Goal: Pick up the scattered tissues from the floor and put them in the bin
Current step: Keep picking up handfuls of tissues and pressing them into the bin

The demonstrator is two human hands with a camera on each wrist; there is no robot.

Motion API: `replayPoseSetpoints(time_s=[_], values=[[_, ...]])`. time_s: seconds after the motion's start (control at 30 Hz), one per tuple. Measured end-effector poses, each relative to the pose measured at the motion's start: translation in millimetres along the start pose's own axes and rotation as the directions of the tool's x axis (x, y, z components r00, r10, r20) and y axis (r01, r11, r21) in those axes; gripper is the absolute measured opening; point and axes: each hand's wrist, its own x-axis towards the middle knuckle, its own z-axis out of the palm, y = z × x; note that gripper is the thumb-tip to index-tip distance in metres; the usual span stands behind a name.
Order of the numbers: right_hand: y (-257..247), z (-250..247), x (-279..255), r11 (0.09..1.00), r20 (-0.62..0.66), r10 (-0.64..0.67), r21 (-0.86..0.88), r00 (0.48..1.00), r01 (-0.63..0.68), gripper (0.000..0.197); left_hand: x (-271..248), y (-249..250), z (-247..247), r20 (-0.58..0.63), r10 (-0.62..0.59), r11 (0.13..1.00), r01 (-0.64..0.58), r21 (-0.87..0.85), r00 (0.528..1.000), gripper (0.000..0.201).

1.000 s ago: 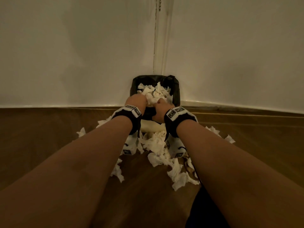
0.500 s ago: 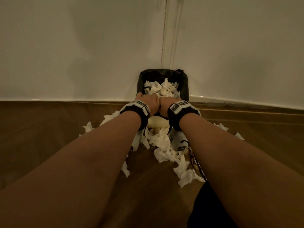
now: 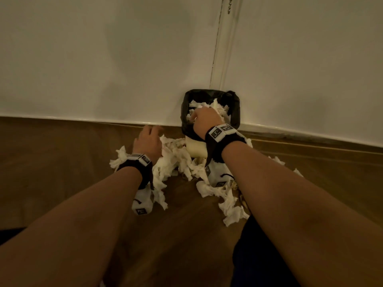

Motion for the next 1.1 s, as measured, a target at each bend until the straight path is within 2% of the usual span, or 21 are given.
replayPoseSetpoints(time_s=[0.13, 0.27, 0.37, 0.4, 0.47, 0.53, 0.6, 0.67, 0.73, 0.8, 0.83, 0.97, 1.1], values=[[-38, 27, -11, 0.988, 0.104, -0.043, 0.152, 0.994, 0.027, 0.03, -35, -53, -1, 0.147, -0.176, 0.983, 0.165, 0.08, 0.973, 0.034], [-54, 66, -14, 0.981, 0.226, 0.016, 0.185, 0.974, -0.059, 0.029, -59, -92, 1, 0.355, -0.306, 0.952, 0.279, 0.124, 0.884, 0.029], [-54, 99, -13, 0.986, 0.347, 0.047, 0.132, 0.937, -0.099, 0.028, -77, -106, 5, 0.442, -0.359, 0.933, 0.31, 0.18, 0.822, 0.03], [-54, 110, -13, 0.986, 0.382, 0.056, 0.125, 0.922, -0.112, 0.026, -83, -108, 9, 0.455, -0.361, 0.933, 0.307, 0.189, 0.814, 0.03], [-56, 132, -15, 0.987, 0.418, 0.08, 0.096, 0.905, -0.131, 0.025, -96, -108, 18, 0.417, -0.362, 0.932, 0.31, 0.189, 0.834, 0.032], [-57, 155, -19, 0.985, 0.412, 0.118, 0.065, 0.904, -0.158, 0.037, -104, -102, 26, 0.347, -0.369, 0.928, 0.32, 0.191, 0.862, 0.035], [-56, 178, -27, 0.982, 0.415, 0.14, 0.061, 0.899, -0.181, 0.041, -107, -95, 35, 0.336, -0.371, 0.928, 0.332, 0.169, 0.866, 0.038], [-52, 196, -36, 0.973, 0.43, 0.166, 0.073, 0.887, -0.218, 0.029, -108, -91, 44, 0.381, -0.378, 0.926, 0.345, 0.153, 0.844, 0.04], [-46, 207, -45, 0.96, 0.441, 0.203, 0.089, 0.875, -0.267, 0.013, -110, -89, 53, 0.453, -0.388, 0.921, 0.351, 0.167, 0.803, 0.038], [-38, 217, -50, 0.958, 0.428, 0.226, 0.064, 0.875, -0.279, 0.028, -113, -92, 62, 0.507, -0.393, 0.919, 0.35, 0.183, 0.767, 0.036], [-35, 219, -50, 0.954, 0.428, 0.247, 0.05, 0.869, -0.295, 0.034, -114, -95, 67, 0.515, -0.388, 0.921, 0.34, 0.188, 0.765, 0.036], [-32, 218, -46, 0.957, 0.448, 0.242, 0.038, 0.861, -0.289, 0.022, -122, -106, 74, 0.489, -0.396, 0.916, 0.37, 0.153, 0.778, 0.029], [-43, 223, -42, 0.943, 0.499, 0.203, 0.131, 0.842, -0.305, 0.028, -131, -118, 73, 0.478, -0.539, 0.827, 0.545, 0.141, 0.694, 0.031]])
